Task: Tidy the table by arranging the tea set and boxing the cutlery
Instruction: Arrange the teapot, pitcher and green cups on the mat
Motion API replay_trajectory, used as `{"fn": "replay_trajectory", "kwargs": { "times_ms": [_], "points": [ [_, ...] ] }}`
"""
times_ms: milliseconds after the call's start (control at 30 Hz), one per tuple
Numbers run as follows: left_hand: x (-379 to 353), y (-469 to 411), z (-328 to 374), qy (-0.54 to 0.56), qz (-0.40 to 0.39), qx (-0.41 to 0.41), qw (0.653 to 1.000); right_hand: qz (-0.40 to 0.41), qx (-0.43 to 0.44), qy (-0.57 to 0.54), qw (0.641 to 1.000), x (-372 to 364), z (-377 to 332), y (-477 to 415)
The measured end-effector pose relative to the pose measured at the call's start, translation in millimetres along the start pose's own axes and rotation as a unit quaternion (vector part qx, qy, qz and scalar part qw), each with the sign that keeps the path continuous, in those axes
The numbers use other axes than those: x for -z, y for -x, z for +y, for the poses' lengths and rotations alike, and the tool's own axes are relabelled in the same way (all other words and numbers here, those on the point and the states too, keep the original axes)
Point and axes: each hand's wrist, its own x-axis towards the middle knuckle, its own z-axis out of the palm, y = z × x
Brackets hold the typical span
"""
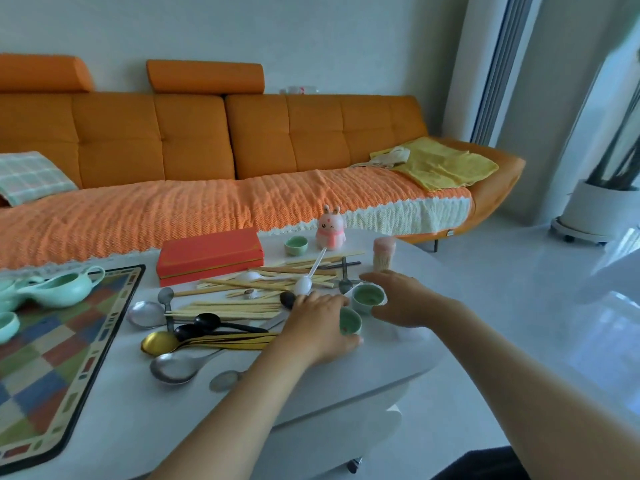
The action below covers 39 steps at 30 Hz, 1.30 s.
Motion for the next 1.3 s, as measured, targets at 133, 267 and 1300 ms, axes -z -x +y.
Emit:
{"fn": "replay_trajectory", "kwargs": {
  "times_ms": [133, 267, 1300],
  "points": [
    [0.1, -1.8, -1.6, 0.005, 0.030, -0.009, 1.000, 0.012, 0.005, 0.007, 1.000, -6.6, -3.9, -7.8],
    [13.2, 1.3, -8.1, 0.068, 0.046, 0.014, 0.997, 0.035, 0.011, 0.021, 0.999, -5.6, -13.5, -13.3],
    [113.5, 233.4, -308.2, 0.125, 0.120, 0.313, 0.934, -0.047, 0.262, -0.056, 0.962, -100.5, -370.4, -74.6]
  ]
}}
